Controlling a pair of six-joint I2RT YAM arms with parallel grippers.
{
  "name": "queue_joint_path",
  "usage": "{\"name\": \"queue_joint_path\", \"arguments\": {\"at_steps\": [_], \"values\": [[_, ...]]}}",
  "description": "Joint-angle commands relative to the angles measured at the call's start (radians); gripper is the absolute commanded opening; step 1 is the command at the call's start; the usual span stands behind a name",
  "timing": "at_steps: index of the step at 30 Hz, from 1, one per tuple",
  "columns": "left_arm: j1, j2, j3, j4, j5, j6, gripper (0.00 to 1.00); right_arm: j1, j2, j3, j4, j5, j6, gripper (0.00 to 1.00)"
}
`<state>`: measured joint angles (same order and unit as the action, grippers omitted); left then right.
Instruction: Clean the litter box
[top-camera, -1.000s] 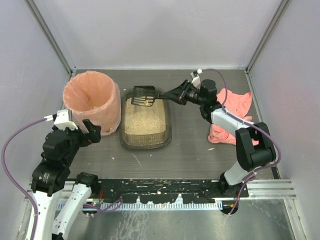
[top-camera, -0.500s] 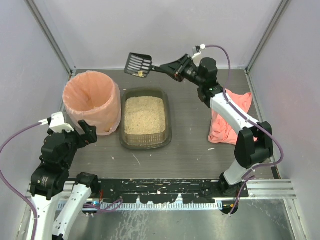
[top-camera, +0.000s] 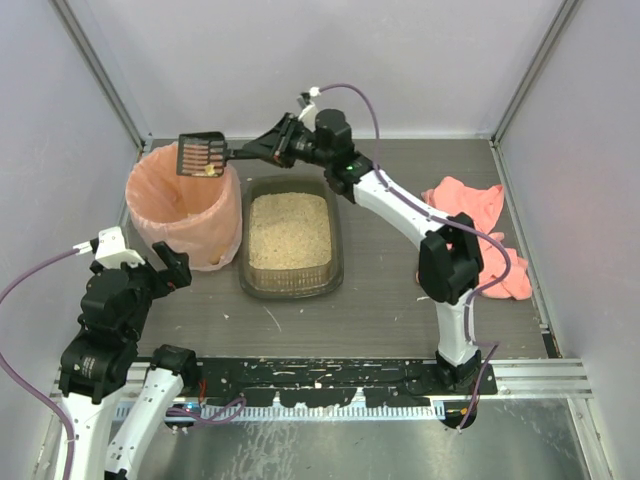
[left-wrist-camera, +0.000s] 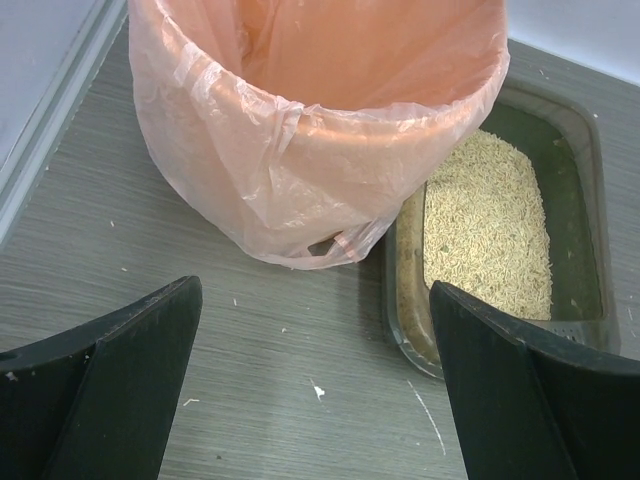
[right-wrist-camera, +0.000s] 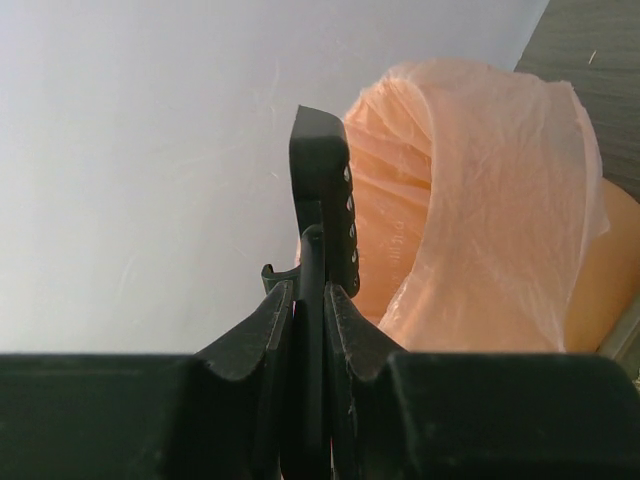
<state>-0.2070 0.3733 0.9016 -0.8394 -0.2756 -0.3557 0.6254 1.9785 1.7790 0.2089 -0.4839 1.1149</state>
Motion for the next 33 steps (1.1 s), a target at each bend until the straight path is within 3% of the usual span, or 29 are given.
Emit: {"name": "queue_joint_path", "arguments": {"at_steps": [1, 4, 12, 18, 33], "values": [[0.005, -0.01, 0.007, 0.02, -0.023, -0.008, 0.98, 0.038, 0.047, 0.169, -0.061, 0.01, -0.159, 0.01], [0.006, -0.008, 0.005, 0.022, -0.023, -0.01, 0.98, 0.054, 0.079, 0.248, -0.093, -0.018, -0.293, 0.01], [0.006, -0.004, 0.003, 0.026, -0.013, -0.011, 0.98, 0.111, 0.126, 0.497, -0.275, -0.054, -0.83, 0.01], [0.007, 0.01, 0.002, 0.028, -0.003, -0.009, 0.98, 0.182, 0.063, 0.479, -0.341, 0.023, -1.187, 0.01], [0.007, 0.009, 0.0, 0.029, -0.002, -0.009, 0.98, 0.234, -0.02, 0.421, -0.348, 0.163, -1.28, 0.01]]}}
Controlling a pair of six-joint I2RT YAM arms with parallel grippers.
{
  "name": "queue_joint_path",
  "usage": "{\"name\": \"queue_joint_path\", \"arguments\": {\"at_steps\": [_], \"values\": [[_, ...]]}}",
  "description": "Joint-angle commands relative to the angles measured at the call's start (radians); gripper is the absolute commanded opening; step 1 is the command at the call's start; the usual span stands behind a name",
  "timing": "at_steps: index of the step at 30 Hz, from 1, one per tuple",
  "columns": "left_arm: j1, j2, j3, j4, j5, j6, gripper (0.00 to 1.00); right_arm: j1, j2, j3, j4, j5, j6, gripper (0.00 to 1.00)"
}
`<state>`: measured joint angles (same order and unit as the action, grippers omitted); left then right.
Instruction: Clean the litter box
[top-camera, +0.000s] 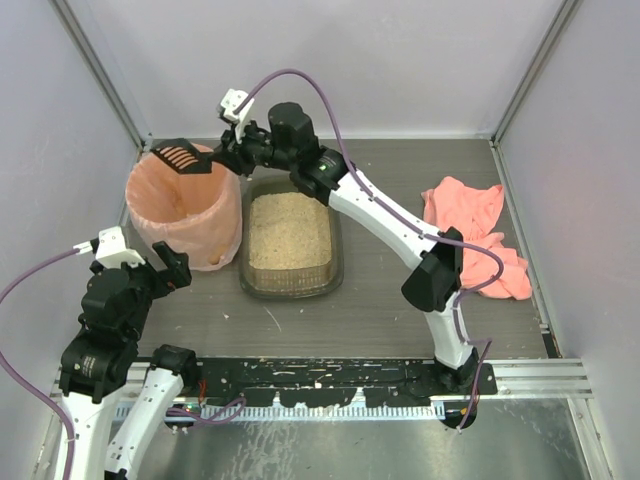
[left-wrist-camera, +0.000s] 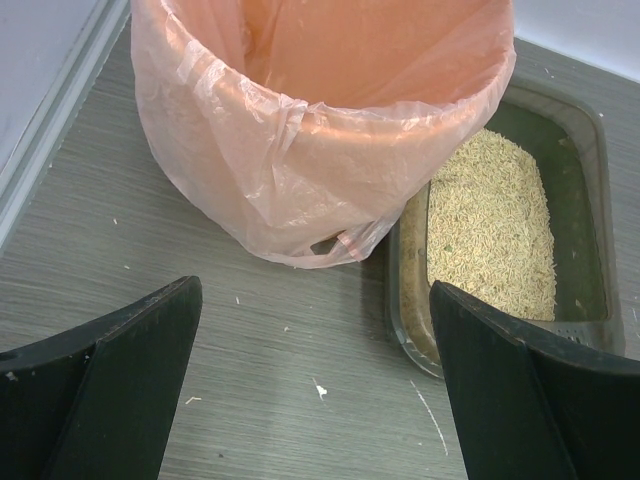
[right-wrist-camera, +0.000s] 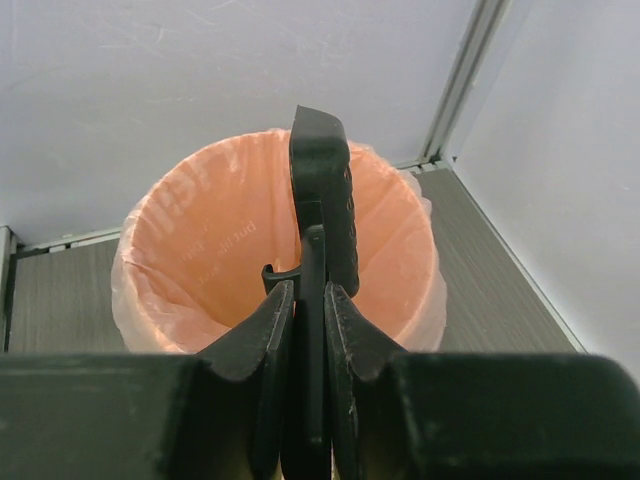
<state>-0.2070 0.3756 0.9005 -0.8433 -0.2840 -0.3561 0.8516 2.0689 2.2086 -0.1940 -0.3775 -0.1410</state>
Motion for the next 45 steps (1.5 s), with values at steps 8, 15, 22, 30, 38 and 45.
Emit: {"name": "queue_joint_path", "arguments": {"at_steps": [8, 15, 22, 30, 38, 45], "values": [[0.006, 0.012, 0.0, 0.035, 0.011, -0.009, 0.98, 0.005, -0.233, -0.132, 0.151, 0.158, 0.237, 0.01], [0.006, 0.022, -0.002, 0.043, 0.035, -0.007, 0.98, -0.09, -0.388, -0.382, 0.263, 0.163, 0.627, 0.02], [0.006, 0.054, -0.008, 0.056, 0.084, 0.0, 0.98, -0.28, -0.587, -0.874, 0.549, 0.096, 1.006, 0.03], [0.006, 0.069, -0.012, 0.068, 0.115, 0.003, 0.98, -0.388, -0.719, -1.196, 0.561, 0.09, 1.037, 0.02], [0.007, 0.103, -0.01, 0.07, 0.152, 0.01, 0.98, -0.388, -0.74, -1.312, 0.381, 0.112, 0.956, 0.04], [0.007, 0.085, -0.014, 0.073, 0.142, 0.011, 0.98, -0.353, -0.743, -1.356, 0.303, 0.163, 0.94, 0.11]]}}
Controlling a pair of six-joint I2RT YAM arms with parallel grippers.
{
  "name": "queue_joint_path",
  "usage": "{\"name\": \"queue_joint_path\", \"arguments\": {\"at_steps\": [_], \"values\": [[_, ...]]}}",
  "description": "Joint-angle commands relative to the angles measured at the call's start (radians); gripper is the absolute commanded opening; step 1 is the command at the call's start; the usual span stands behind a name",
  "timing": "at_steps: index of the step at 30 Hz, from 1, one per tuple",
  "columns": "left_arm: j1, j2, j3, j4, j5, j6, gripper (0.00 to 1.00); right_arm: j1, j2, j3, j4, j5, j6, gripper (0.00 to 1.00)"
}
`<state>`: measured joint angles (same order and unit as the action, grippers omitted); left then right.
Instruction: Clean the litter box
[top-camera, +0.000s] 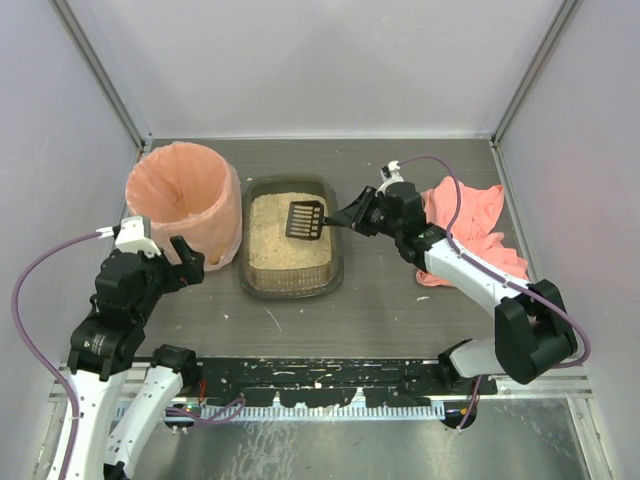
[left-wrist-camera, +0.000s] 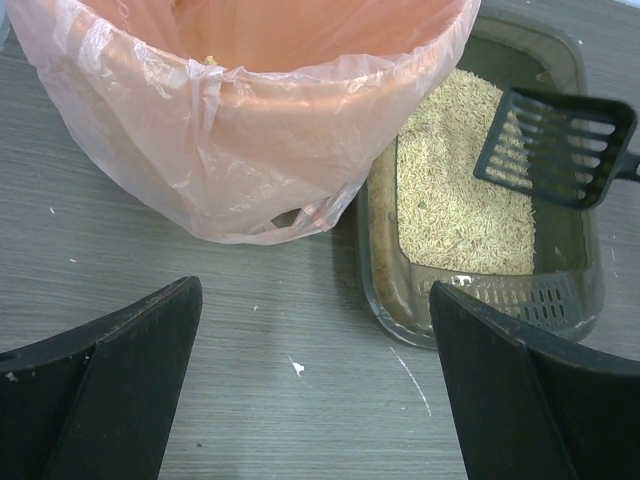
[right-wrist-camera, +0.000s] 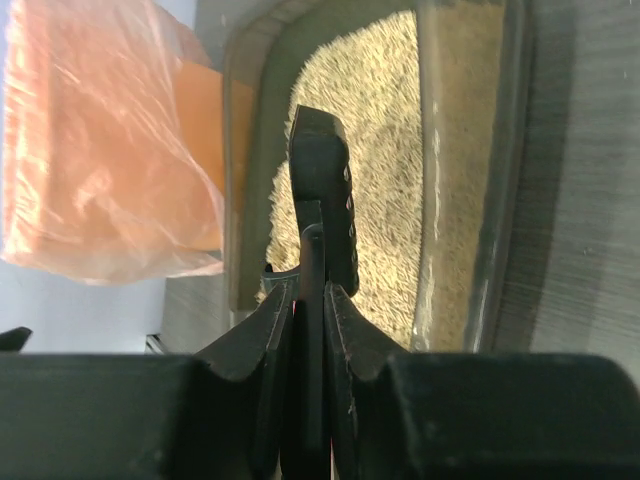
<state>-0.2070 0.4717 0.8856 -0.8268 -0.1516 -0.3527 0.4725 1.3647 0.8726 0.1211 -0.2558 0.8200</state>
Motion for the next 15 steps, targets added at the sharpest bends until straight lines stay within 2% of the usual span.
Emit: {"name": "queue_joint_path", "arguments": {"at_steps": [1, 4, 15], "values": [[0.007, -0.011, 0.002, 0.054, 0.008, 0.007, 0.98, 0.035, -0.039, -0.026, -0.017, 0.048, -0.02, 0.14], [0.006, -0.015, 0.004, 0.054, 0.004, 0.006, 0.98, 0.053, -0.048, -0.049, -0.019, 0.062, -0.011, 0.23], [0.007, -0.011, 0.002, 0.054, 0.012, 0.006, 0.98, 0.075, -0.074, -0.062, -0.074, 0.107, -0.032, 0.38]]}}
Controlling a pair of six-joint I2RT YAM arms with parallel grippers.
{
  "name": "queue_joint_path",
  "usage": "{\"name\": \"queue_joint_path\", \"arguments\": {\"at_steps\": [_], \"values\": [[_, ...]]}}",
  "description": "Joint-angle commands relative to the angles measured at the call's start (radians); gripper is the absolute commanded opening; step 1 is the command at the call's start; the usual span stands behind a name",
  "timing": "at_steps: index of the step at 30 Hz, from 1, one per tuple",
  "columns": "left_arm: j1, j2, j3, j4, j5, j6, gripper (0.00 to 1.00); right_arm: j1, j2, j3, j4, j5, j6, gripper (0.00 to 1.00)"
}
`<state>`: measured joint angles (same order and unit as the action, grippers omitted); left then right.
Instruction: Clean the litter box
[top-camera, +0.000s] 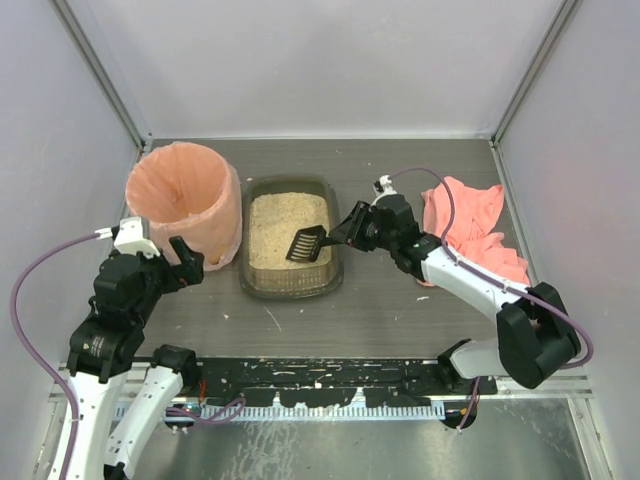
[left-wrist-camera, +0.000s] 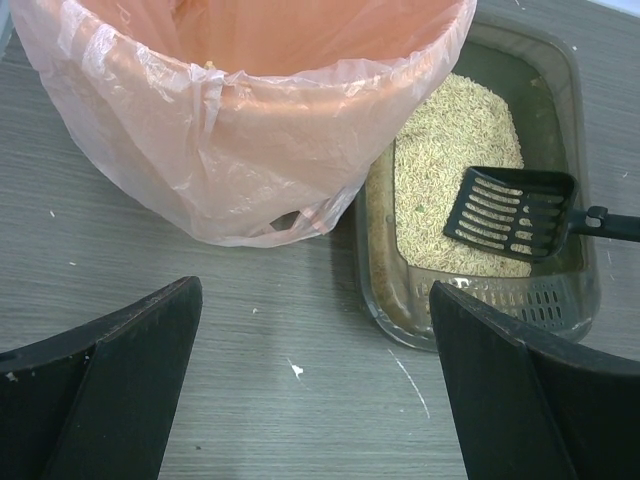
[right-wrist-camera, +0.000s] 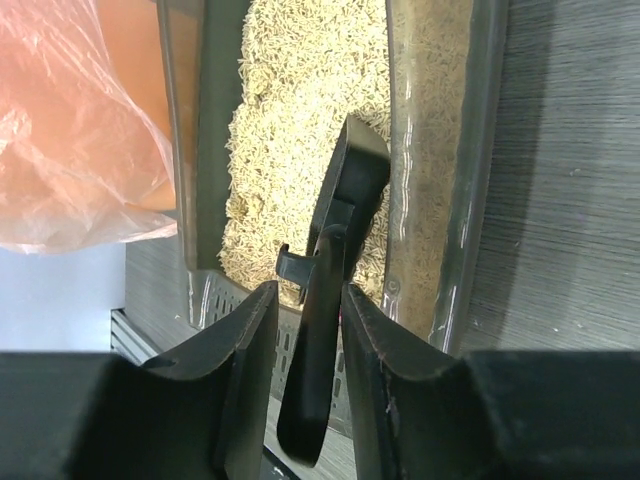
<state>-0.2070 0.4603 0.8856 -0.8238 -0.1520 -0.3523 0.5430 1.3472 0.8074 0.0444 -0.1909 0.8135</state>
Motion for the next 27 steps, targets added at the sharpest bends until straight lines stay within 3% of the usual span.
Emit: {"name": "queue_joint_path", "arguments": {"at_steps": [1, 3, 4, 6, 10, 17, 19, 27], "values": [[0.007, 0.0, 0.003, 0.051, 0.012, 0.005, 0.98, 0.005, -0.063, 0.007, -0.012, 0.054, -0.037, 0.39], [0.007, 0.001, 0.004, 0.051, 0.012, 0.007, 0.98, 0.005, -0.078, 0.022, -0.046, 0.078, -0.063, 0.42], [0.006, -0.001, 0.004, 0.052, 0.01, 0.007, 0.98, 0.005, -0.086, 0.028, -0.063, 0.088, -0.078, 0.53], [0.006, -0.008, 0.011, 0.043, -0.019, 0.006, 0.98, 0.005, -0.108, 0.032, -0.089, 0.104, -0.108, 0.62], [0.006, -0.041, 0.012, 0.035, -0.073, 0.001, 0.98, 0.005, -0.168, 0.017, -0.125, 0.126, -0.15, 0.69], [0.007, -0.042, 0.026, 0.041, -0.036, 0.024, 0.98, 0.005, -0.303, 0.019, -0.228, 0.219, -0.296, 0.84], [0.007, -0.033, 0.037, 0.041, -0.006, 0.031, 0.98, 0.005, -0.357, 0.019, -0.267, 0.271, -0.345, 0.98], [0.006, -0.028, 0.06, 0.029, 0.07, 0.01, 0.98, 0.005, -0.661, 0.002, -0.419, 0.479, -0.477, 1.0]]}}
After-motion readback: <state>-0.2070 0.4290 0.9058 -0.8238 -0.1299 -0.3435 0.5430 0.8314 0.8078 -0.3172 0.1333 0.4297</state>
